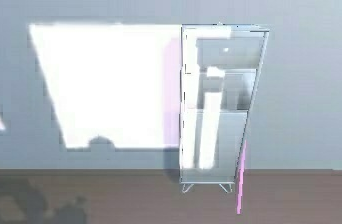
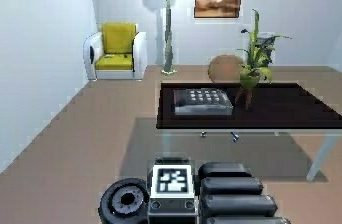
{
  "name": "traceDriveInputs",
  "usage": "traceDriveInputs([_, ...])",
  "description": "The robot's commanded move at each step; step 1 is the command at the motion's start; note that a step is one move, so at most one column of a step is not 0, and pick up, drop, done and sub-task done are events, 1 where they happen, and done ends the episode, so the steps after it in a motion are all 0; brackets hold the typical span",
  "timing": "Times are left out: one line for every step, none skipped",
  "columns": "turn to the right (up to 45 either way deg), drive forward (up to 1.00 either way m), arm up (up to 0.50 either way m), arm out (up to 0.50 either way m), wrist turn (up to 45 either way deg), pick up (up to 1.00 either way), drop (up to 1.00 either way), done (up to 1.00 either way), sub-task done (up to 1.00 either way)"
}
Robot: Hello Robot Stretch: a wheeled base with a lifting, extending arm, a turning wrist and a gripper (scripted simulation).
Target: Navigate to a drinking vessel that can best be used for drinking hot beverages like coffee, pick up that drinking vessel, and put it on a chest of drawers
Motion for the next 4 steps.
traceDriveInputs([0.0, 0.05, 0.0, 0.0, 0.0, 0.0, 0.0, 0.0, 0.0])
traceDriveInputs([-45.0, 0.0, 0.0, 0.0, 0.0, 0.0, 0.0, 0.0, 0.0])
traceDriveInputs([-18.0, 0.0, 0.0, 0.0, 0.0, 0.0, 0.0, 0.0, 0.0])
traceDriveInputs([0.0, 0.5, 0.0, 0.0, 0.0, 0.0, 0.0, 0.0, 0.0])
